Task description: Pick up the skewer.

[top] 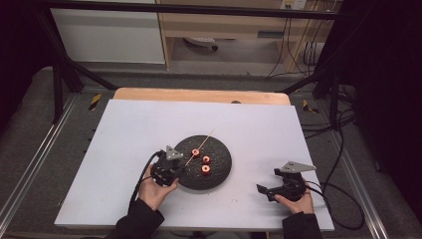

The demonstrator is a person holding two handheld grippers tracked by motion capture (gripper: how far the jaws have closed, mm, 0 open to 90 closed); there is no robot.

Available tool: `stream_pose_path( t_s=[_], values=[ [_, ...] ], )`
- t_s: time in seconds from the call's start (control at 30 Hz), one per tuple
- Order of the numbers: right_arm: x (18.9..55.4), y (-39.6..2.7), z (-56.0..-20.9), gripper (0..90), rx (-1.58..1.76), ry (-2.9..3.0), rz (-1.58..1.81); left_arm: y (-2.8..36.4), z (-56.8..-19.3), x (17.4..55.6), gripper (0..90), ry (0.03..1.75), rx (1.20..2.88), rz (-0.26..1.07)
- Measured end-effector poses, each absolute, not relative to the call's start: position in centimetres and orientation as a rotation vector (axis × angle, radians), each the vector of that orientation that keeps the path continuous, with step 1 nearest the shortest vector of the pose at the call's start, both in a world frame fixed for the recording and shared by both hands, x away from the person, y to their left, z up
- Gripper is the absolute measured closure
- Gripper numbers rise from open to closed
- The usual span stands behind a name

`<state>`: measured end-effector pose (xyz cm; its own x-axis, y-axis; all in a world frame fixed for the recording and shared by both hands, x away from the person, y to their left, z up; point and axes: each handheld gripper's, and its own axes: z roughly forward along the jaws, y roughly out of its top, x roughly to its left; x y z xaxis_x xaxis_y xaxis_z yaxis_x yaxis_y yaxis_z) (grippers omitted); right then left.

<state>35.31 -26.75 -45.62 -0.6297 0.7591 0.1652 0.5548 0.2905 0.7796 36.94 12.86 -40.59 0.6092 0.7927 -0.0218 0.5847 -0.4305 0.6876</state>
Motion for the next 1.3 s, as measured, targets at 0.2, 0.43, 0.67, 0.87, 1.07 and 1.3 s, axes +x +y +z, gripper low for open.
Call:
stream_pose_path(
  t_s=[0.2,0.43,0.67,0.87,1.07,1.3],
  values=[
    [35.3,-26.7,-45.7,0.6,1.209,2.327,1.246,14.9,-40.5,36.3,88.7,1.011,2.126,0.388],
    [35.3,-26.7,-45.6,0.7,1.215,2.325,1.25,17.2,-40.6,35.6,88.6,0.95,2.088,0.39],
    [35.4,-26.5,-45.4,0.8,1.233,2.323,1.244,19.7,-40.8,34.9,88.6,0.901,2.045,0.362],
    [35.6,-25.7,-45.0,0.9,1.241,2.329,1.227,21.5,-41.6,34.2,88.6,0.894,2.047,0.354],
    [35.9,-24.4,-44.3,0.8,1.233,2.344,1.207,22.6,-42.4,33.9,88.6,0.874,2.042,0.336],
    [36.4,-22.8,-43.5,0.7,1.211,2.374,1.208,23.3,-42.6,33.6,88.6,0.863,2.037,0.321]
  ],
)
